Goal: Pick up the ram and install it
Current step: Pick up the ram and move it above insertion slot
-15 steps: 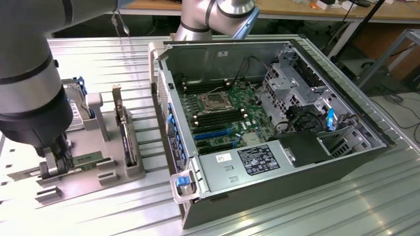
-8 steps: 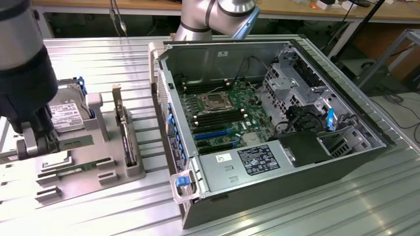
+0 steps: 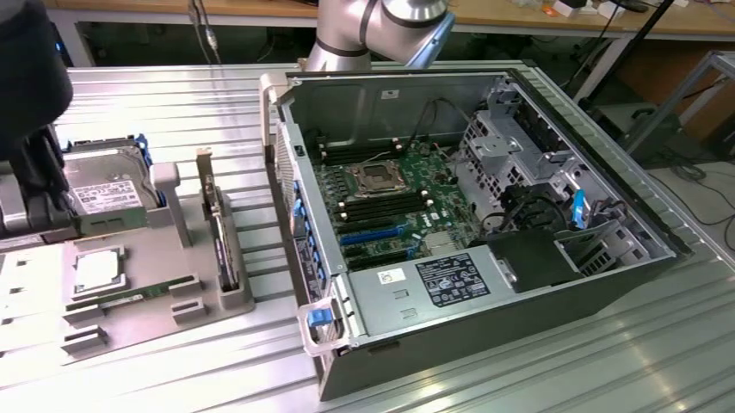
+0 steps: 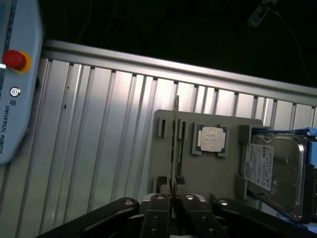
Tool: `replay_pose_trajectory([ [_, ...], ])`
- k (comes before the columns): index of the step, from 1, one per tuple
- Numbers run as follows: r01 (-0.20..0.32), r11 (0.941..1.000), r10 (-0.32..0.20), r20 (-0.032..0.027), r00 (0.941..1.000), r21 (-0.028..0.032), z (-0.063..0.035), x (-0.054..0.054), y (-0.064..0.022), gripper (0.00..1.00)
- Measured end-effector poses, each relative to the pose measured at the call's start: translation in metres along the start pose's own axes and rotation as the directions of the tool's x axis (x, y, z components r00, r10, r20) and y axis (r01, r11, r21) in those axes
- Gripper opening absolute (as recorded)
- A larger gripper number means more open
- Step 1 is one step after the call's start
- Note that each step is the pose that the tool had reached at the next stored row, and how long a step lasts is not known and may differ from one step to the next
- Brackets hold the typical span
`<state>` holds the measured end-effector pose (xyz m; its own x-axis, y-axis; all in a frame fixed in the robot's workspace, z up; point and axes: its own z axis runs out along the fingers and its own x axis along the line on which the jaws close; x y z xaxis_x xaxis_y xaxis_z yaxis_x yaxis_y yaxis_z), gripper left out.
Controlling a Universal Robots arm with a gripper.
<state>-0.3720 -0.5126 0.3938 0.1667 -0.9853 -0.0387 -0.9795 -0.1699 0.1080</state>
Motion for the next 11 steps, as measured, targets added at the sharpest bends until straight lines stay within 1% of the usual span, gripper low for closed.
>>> replay_pose_trajectory([
  [1, 0.0, 1.0, 0.0, 0.0, 1.0, -0.0005, -0.0055, 0.0, 0.0006, 0.14],
  [4, 0.0, 1.0, 0.0, -0.0001, 1.0, -0.0003, -0.0061, 0.0, 0.0003, 0.14],
  [5, 0.0, 1.0, 0.0, -0.0001, 1.0, -0.0003, -0.0066, 0.0, -0.0033, 0.14],
  [7, 0.0, 1.0, 0.0, -0.0002, 1.0, -0.0005, -0.008, 0.002, -0.0156, 0.14],
  [8, 0.0, 1.0, 0.0, -0.0001, 1.0, -0.0004, -0.0092, 0.003, -0.0271, 0.14],
  [9, 0.0, 1.0, 0.0, -0.0002, 1.0, -0.0005, -0.0101, 0.003, -0.0347, 0.14],
  [11, 0.001, 1.0, -0.001, -0.0002, 1.0, -0.0005, -0.0108, 0.003, -0.0459, 0.14],
])
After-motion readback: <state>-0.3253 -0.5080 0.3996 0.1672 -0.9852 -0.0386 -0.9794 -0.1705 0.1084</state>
